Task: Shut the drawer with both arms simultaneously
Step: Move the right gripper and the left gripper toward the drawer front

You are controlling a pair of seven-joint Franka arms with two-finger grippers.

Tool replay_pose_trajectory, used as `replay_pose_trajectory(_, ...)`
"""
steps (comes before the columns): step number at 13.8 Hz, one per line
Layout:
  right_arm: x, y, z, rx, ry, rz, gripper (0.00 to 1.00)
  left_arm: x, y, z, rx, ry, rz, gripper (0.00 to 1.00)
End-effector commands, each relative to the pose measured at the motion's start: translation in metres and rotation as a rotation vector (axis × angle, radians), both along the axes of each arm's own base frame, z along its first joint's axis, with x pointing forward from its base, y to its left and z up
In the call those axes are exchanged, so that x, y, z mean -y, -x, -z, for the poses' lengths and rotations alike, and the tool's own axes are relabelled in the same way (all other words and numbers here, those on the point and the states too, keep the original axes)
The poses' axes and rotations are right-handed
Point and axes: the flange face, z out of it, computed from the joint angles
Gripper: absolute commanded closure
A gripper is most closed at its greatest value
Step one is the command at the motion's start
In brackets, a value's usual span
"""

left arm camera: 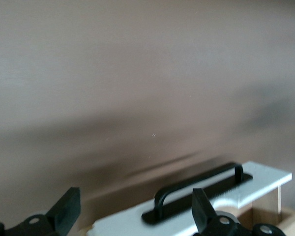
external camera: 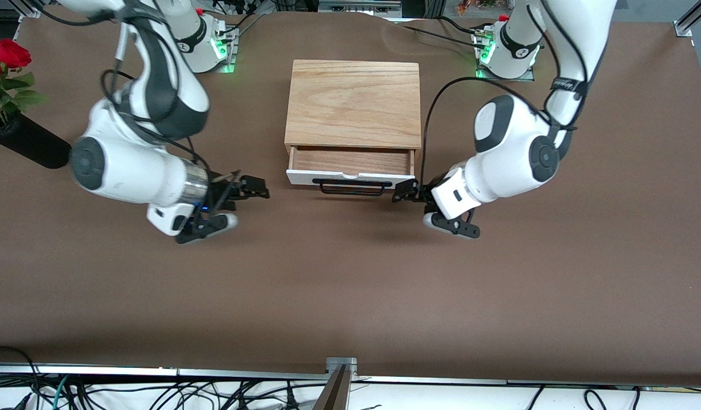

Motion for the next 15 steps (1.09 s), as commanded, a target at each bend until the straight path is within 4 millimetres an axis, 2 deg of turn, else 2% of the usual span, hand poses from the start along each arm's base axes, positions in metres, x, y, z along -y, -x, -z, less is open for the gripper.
replay_pose_trajectory(1, -0.034, -0.012, 0.039, 0.001, -0.015, -0.012, 0.00, 0.030, 0.002, 0.023, -0.013, 0.017, 0.000, 0.00)
replay_pose_trajectory(2, -0.047, -0.012, 0.049, -0.005, -0.014, -0.024, 0.00, 0.030, 0.003, 0.034, -0.026, 0.012, 0.002, 0.00)
replay_pose_trajectory(4, -0.058, -0.009, 0.068, -0.028, -0.007, -0.034, 0.00, 0.033, 0.008, 0.050, -0.049, 0.002, 0.023, 0.00)
replay_pose_trajectory(8, -0.082, 0.009, 0.073, -0.100, 0.009, 0.025, 0.00, 0.042, 0.020, 0.066, -0.097, -0.014, 0.053, 0.00)
replay_pose_trajectory(15, -0.092, 0.027, 0.084, -0.170, 0.034, -0.005, 0.00, 0.038, 0.034, 0.074, -0.222, -0.038, 0.123, 0.00)
